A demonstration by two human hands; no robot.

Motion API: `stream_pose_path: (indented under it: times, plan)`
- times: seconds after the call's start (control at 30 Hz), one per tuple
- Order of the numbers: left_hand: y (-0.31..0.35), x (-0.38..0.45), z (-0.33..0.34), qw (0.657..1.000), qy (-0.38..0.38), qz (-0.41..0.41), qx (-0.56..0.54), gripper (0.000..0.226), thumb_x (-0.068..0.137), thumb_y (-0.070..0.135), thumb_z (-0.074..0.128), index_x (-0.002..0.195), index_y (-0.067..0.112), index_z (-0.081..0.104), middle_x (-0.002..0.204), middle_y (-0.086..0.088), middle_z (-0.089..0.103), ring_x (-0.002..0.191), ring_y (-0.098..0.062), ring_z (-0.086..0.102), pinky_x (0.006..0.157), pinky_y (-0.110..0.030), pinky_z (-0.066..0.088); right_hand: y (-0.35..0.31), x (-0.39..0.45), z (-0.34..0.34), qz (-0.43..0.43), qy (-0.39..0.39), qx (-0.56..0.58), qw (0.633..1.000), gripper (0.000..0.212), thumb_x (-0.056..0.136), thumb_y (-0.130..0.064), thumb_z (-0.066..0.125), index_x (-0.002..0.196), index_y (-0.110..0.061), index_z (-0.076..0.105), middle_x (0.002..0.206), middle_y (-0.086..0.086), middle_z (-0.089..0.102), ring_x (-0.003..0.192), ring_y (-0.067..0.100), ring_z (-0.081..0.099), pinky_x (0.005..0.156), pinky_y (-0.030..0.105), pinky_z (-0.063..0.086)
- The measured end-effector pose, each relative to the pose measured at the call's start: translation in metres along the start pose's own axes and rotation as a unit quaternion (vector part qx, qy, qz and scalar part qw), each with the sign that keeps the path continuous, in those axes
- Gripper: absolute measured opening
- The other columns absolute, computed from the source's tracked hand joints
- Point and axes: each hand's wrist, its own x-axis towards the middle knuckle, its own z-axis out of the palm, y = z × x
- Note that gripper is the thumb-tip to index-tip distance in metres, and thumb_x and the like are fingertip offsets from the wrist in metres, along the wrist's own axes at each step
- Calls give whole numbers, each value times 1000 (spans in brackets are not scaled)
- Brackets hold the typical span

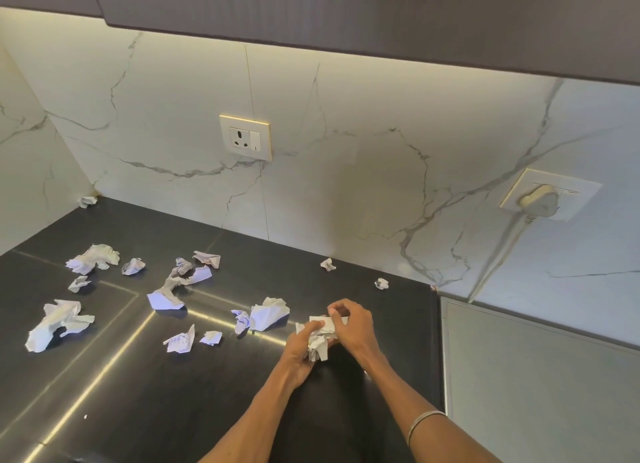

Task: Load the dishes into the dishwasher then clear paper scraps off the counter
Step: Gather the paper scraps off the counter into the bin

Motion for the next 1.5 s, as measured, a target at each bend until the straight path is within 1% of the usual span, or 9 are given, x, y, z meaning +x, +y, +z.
stream_pose_path:
  times: [0.23,0.4,0.47,0.6,0.8,0.9,1.2,1.33,1.5]
  plan:
    - [15,22,16,999,35,-5,-24,42,84,5,72,121,-6,56,110,-25,70,102,-36,69,75,-38,62,31,51,-37,33,109,-48,992,23,92,-16,61,112,-27,62,119,-5,56,113,11,52,92,21,43]
    - [21,32,19,995,47,2,-90,44,83,7,72,122,-4,56,112,-24,70,102,-35,70,78,-39,61,51,89,-48,53,68,-112,990,44,86,-8,67,125,-25,57,136,-2,46,126,20,44,98,34,49]
    - [23,34,18,986,58,8,-155,39,83,8,72,118,0,58,109,-23,71,95,-33,72,74,-39,62,59,98,-44,48,43,-125,990,38,85,-6,69,118,-24,63,132,1,51,123,23,49,98,32,48]
    - [25,34,21,985,63,15,-163,35,83,8,71,114,1,58,105,-22,72,89,-31,73,74,-38,62,63,106,-34,50,59,-123,989,37,88,5,60,76,-30,60,96,0,60,97,20,58,74,15,39]
    - [26,36,21,981,71,9,-178,36,85,8,71,118,1,57,110,-24,71,92,-33,73,74,-40,62,28,116,-15,21,20,-57,998,23,95,-2,56,107,-21,59,108,-3,58,99,9,52,73,6,36]
    - [26,30,17,979,58,15,-194,38,85,6,70,119,-1,57,114,-26,69,96,-34,71,72,-40,62,14,127,-2,-17,-13,-73,997,47,94,5,53,129,-27,56,118,-3,48,103,8,48,91,18,41]
    - [23,26,10,978,31,55,-200,39,85,4,67,122,-5,58,116,-27,67,104,-37,68,70,-36,61,-1,150,33,-44,-120,-253,959,69,88,3,63,147,-24,41,140,10,41,115,32,54,92,37,52]
    - [22,26,9,977,33,55,-203,35,87,3,66,120,-4,59,114,-27,68,103,-37,69,66,-35,61,-2,145,35,-74,-110,-295,946,55,89,4,60,139,-15,51,138,9,49,118,29,49,91,33,49]
    - [20,25,6,982,35,45,-182,35,87,4,67,121,-3,59,115,-26,68,105,-38,67,63,-33,60,0,138,28,-53,-77,-271,958,21,87,-6,69,108,-11,66,112,8,64,96,21,63,72,21,46]
